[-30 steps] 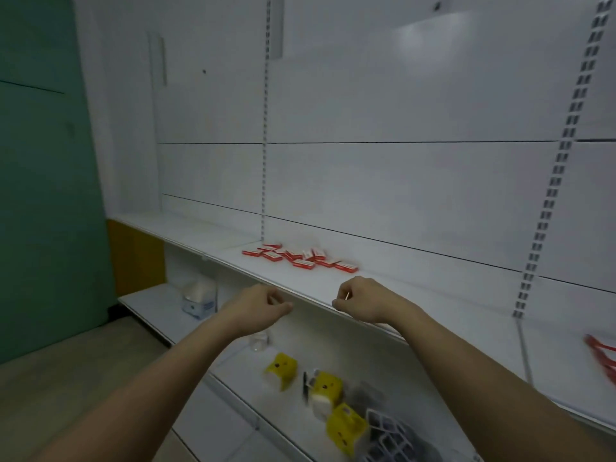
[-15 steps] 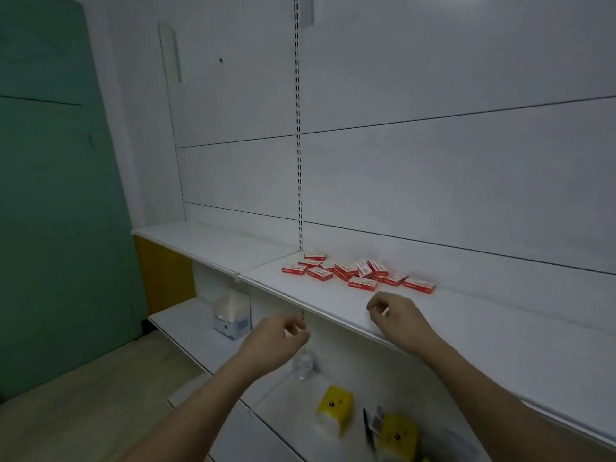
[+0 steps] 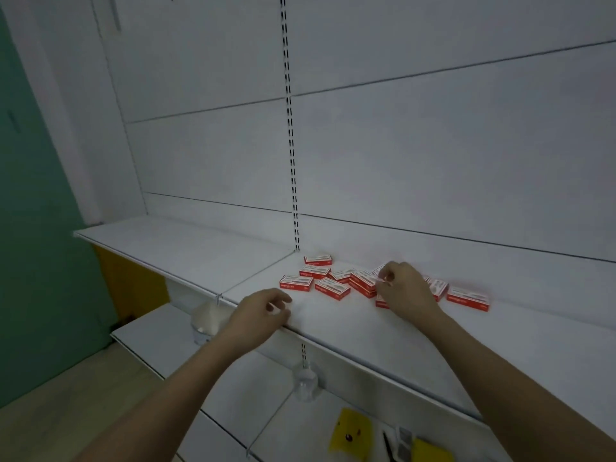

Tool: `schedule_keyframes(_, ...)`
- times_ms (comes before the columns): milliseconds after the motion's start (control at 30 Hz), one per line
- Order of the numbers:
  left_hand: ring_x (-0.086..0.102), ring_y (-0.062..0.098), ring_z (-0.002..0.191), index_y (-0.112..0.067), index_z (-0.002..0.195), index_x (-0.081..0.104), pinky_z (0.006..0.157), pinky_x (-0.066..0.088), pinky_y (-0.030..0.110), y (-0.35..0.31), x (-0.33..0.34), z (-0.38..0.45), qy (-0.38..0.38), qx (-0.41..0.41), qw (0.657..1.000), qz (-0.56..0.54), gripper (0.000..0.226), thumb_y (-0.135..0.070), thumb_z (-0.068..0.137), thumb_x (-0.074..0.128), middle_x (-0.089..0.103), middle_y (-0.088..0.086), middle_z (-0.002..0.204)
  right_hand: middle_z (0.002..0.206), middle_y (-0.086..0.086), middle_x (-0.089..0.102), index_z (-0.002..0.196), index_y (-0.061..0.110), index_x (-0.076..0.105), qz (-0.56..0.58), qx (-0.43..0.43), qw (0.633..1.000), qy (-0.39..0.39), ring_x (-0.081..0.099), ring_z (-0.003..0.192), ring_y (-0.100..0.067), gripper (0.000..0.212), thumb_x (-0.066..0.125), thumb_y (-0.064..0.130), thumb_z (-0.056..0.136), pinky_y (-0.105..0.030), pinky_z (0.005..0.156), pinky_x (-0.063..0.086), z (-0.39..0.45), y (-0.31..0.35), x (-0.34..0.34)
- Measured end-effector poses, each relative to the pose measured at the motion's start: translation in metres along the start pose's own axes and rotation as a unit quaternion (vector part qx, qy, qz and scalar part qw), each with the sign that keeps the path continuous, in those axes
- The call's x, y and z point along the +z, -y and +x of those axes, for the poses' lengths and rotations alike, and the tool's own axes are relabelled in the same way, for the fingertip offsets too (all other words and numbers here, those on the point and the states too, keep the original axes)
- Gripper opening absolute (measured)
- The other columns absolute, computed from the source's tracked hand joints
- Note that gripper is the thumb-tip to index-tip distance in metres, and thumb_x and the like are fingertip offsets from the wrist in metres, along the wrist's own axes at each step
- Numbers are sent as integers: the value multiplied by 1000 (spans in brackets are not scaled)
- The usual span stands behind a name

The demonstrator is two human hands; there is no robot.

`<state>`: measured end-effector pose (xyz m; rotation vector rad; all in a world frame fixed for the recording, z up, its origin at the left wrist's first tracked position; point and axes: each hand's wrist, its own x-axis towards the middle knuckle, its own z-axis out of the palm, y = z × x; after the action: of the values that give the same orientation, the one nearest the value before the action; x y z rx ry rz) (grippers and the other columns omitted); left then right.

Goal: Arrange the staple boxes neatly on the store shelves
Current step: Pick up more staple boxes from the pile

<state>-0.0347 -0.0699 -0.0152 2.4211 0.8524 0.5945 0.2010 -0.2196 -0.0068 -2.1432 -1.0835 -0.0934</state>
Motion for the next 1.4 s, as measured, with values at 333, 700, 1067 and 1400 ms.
schedule_keyframes(333,51,9,102,-26,127,57,89,43,24,66,10,144,137,129,982,35,51,-42,81,71,54,-5,119,118,-5,59,120,13,58,-151,91,980,89,55,101,-21,47,66,41,83,-29,85,43,50,14,32)
schedule_keyframes(700,63,1,84,-32,96,64,70,47,12,86,16,192,76,183,952,-233,36,-15,70,82,69,-15,95,110,10,58,120,30,60,-103,45,993,40,55,88,-4,42,74,31,80,-13,75,41,67,28,47)
schedule_keyframes(1067,67,11,87,-30,96,61,76,57,33,87,22,189,104,191,946,-241,42,-11,67,85,68,-7,101,109,23,54,115,42,55,-13,-36,999,9,55,96,2,42,74,32,79,-12,74,50,63,27,61)
schedule_keyframes(1400,67,8,88,-30,98,62,77,57,29,89,22,189,99,186,949,-237,41,-14,68,85,68,-9,104,111,19,53,120,33,57,-14,-34,999,23,55,99,1,45,75,26,80,-14,76,51,61,27,65)
